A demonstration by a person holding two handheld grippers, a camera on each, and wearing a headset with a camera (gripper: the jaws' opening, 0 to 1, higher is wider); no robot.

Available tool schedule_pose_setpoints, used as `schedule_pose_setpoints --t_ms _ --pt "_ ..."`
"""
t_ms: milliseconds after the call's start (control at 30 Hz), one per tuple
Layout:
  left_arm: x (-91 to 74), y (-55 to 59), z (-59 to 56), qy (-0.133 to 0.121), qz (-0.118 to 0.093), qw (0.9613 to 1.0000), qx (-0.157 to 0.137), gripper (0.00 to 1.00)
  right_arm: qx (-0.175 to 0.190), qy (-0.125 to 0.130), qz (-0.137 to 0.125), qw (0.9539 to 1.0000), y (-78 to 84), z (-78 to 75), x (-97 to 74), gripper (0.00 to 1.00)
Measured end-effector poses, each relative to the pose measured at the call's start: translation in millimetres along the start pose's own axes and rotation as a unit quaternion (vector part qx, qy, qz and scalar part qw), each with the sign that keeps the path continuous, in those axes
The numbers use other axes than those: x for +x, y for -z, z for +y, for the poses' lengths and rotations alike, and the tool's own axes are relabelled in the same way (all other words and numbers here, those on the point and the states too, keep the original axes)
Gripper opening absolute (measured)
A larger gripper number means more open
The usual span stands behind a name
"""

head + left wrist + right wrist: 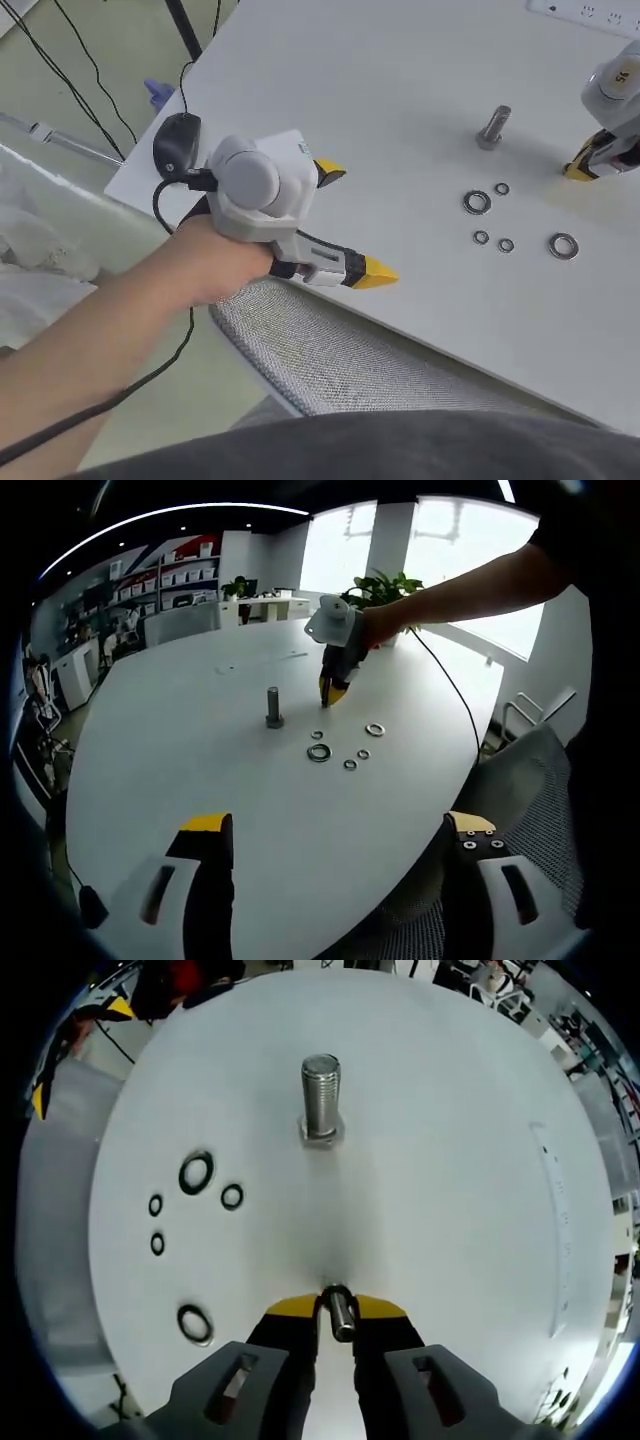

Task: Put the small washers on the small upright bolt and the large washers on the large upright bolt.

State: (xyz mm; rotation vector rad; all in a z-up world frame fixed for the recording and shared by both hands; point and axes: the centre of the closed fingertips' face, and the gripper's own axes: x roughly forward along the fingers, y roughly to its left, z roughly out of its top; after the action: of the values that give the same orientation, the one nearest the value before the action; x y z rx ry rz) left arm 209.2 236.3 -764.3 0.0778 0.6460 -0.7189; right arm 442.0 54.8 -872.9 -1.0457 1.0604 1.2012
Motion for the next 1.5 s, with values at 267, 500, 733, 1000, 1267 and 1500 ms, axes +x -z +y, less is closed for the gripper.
schedule_pose_setpoints --t_ms 267,500,733,1000,1267,1500 --pt "1.5 -0.9 -1.7 0.004 0.002 1.0000 0.001 0.85 0.001 0.001 -0.001 1.0000 0.0 -0.1 -1.1 0.14" --pt "0.8 1.2 -0.5 0.003 0.004 1.0000 0.001 0.85 0.004 -0.007 -0.005 1.0000 -0.1 7.4 -4.6 0.25" --pt "-0.8 1.1 -2.6 0.002 0.006 1.0000 0.004 0.83 0.001 -0.014 -0.013 0.9998 -4.6 9.3 -11.8 0.30" --pt "0.0 -7.0 -3.9 0.002 -0.001 1.0000 0.009 0.84 -0.007 -0.015 -0.018 0.9997 -7.8 8.5 -24.6 0.32" --pt "2.0 -14.2 -3.3 0.005 -0.006 0.9999 0.013 0.85 -0.020 -0.009 -0.017 0.9996 -12.8 9.5 -46.7 0.32" --pt "2.9 -16.1 -6.1 0.016 -0.008 0.9997 0.014 0.85 -0.013 -0.006 -0.017 0.9998 -15.9 17.2 -63.3 0.32"
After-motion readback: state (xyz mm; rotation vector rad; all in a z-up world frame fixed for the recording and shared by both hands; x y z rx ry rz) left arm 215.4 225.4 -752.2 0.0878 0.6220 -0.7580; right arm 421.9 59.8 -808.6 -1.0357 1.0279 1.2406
